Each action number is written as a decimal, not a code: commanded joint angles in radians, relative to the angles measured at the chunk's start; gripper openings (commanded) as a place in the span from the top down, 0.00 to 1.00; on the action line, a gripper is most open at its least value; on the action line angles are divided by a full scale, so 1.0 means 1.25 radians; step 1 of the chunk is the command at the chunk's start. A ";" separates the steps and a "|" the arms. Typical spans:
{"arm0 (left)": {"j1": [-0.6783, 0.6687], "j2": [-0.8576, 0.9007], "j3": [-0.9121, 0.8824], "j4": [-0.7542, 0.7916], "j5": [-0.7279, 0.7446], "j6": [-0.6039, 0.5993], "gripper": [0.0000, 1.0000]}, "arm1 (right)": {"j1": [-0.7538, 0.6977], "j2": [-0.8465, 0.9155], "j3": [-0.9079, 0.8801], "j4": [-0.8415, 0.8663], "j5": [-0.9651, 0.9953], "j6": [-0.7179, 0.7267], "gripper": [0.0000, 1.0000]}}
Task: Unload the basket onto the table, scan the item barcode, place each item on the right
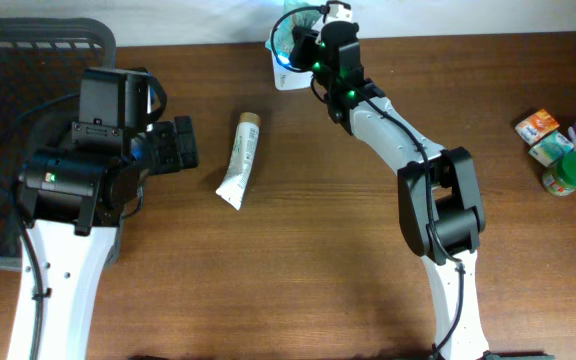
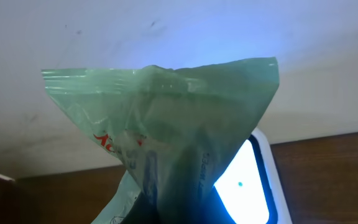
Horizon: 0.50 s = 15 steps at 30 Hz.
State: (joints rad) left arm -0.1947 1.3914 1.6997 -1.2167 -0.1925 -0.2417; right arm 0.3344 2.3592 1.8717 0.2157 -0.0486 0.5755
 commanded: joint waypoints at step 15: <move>0.003 0.000 0.001 -0.001 -0.011 0.012 0.01 | -0.254 -0.221 0.012 -0.543 -0.005 0.005 0.96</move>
State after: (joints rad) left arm -0.1947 1.3914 1.6997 -1.2160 -0.1928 -0.2417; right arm 0.1047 2.1952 1.8694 -0.3435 -0.0624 0.5762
